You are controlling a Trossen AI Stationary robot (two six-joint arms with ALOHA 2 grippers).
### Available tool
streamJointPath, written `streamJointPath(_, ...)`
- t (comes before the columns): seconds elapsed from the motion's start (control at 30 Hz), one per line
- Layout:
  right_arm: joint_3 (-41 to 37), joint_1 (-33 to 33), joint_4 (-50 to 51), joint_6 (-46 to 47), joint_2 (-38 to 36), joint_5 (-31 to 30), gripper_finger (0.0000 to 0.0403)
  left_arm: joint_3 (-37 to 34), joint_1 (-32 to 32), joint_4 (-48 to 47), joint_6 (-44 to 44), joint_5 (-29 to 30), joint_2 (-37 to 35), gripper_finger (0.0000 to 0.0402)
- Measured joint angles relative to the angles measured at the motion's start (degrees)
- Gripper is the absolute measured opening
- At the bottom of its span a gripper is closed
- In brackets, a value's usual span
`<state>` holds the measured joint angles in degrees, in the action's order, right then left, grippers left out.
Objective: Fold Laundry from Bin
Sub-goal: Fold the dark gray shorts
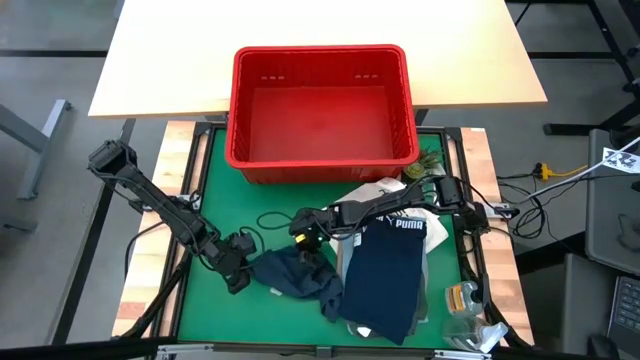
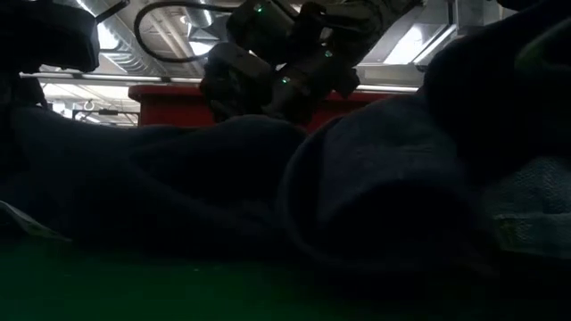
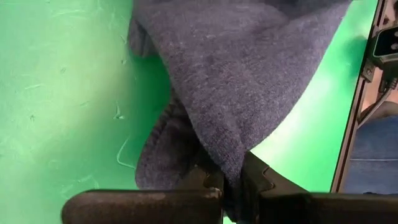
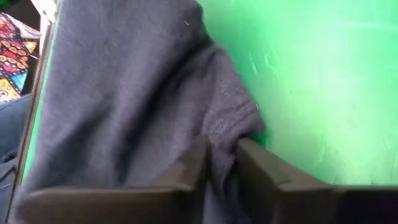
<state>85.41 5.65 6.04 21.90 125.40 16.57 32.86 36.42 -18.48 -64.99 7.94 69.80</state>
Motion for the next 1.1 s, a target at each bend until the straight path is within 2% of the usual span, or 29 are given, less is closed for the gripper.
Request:
streamJointPath(0.07, 0.0, 0.0, -0.7, 0.0, 0.0, 0.0, 0.0038, 0.0, 0.0, 0.0, -0.7, -0.3, 0.0, 0.0003)
streamJointPath(0.13, 0.0, 0.0, -0.7, -0.1, -0.1, 0.1, 0.0012, 0.0, 0.0, -0.2, -0.8, -1.4, -0.1, 0.0003)
streamJointPath(0.33, 1.0, 0.3, -0.4, -0.1, -2.1, 5.9, 0.0008, 0.3, 0.1, -0.6, -0.9, -5.4, -1.6, 0.0002)
streamJointPath(0.43, 2.7, 1.1, 0.3, -1.4, -4.2, 6.6, 0.0009, 3.1, 0.4, -3.5, -0.3, -6.9, -3.3, 0.0002)
streamJointPath(0.53, 5.6, 1.9, 2.4, -3.3, -6.0, 6.8, 0.0006, 8.7, 0.9, -12.6, 1.2, -7.2, -5.1, 0.0002)
streamJointPath(0.67, 11.6, 2.8, 7.6, -6.4, -8.0, 6.4, 0.0007, 19.0, 1.3, -30.1, 2.6, -5.3, -6.7, 0.0001)
streamJointPath(0.8, 19.9, 3.0, 14.8, -8.6, -8.6, 2.8, 0.0004, 28.8, 1.3, -44.0, 2.5, -2.1, -7.0, 0.0001)
streamJointPath(0.9, 26.5, 3.0, 21.7, -10.4, -8.6, -0.6, 0.0005, 34.0, 1.5, -50.1, 2.5, 0.3, -7.0, 0.0001)
streamJointPath(1.1, 36.4, 3.0, 33.8, -14.9, -8.7, -4.8, 0.0004, 41.6, 1.5, -55.7, 2.5, 3.8, -7.0, 0.0)
